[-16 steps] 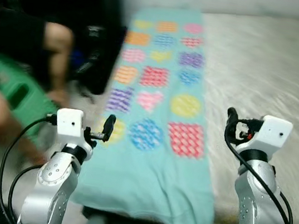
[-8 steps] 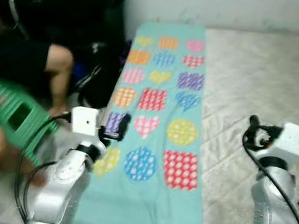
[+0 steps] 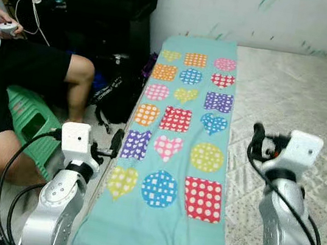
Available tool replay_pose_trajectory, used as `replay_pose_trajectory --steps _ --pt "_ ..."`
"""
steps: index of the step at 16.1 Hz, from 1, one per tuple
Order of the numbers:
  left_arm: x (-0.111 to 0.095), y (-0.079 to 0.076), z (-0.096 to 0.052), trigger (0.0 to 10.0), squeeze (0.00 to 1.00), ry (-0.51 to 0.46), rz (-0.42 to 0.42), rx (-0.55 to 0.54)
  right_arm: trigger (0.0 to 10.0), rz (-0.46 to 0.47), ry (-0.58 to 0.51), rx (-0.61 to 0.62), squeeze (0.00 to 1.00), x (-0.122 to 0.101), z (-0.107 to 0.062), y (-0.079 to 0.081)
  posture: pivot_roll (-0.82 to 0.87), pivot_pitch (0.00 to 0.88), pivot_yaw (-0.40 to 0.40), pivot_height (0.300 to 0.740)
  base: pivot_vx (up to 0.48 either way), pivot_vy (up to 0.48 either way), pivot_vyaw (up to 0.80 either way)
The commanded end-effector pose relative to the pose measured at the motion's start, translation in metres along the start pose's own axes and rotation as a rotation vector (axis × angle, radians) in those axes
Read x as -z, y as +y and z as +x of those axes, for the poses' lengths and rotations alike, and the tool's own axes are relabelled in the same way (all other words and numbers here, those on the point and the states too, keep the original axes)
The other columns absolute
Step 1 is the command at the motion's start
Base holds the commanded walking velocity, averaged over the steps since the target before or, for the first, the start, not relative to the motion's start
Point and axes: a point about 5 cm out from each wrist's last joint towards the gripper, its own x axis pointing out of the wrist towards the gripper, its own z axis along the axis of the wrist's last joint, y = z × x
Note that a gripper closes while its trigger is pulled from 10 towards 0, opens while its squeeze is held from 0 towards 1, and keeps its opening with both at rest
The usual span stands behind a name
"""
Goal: Clean up the room
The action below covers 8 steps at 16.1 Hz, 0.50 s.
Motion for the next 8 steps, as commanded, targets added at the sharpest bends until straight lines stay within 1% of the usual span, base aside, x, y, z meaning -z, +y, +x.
replay_pose_trajectory --steps 1,3,4,5,6,8 --pt "0.001 0.007 -0.002 10.0 0.0 0.013 0.012 -0.023 10.0 0.005 0.003 -0.025 0.0 0.0 -0.003 0.006 -0.13 0.0 0.099 0.74 0.0 0.0 0.0" --pt "0.002 0.007 0.002 10.0 0.0 0.016 0.021 -0.02 10.0 0.012 -0.008 -0.053 0.0 0.002 -0.007 0.016 -0.13 0.0 0.096 0.74 0.0 0.0 0.0" --pt "0.002 0.003 0.005 10.0 0.0 0.014 0.031 0.006 10.0 0.009 0.001 -0.051 0.0 0.003 -0.006 0.021 -0.14 0.0 0.092 0.74 0.0 0.0 0.0" --pt "0.002 0.001 0.006 10.0 0.0 0.011 0.038 0.022 10.0 0.007 0.002 -0.05 0.0 0.003 -0.006 0.021 -0.14 0.0 0.092 0.74 0.0 0.0 0.0" --pt "0.001 -0.002 0.008 10.0 0.0 0.009 0.067 0.035 10.0 0.007 0.005 -0.051 0.0 0.004 -0.005 0.022 -0.13 0.0 0.086 0.74 0.0 0.0 0.0" --pt "0.002 -0.002 0.009 10.0 0.0 0.007 0.092 0.028 10.0 0.009 0.016 -0.052 0.0 0.008 -0.004 0.021 -0.12 0.0 0.076 0.74 0.0 0.0 0.0"
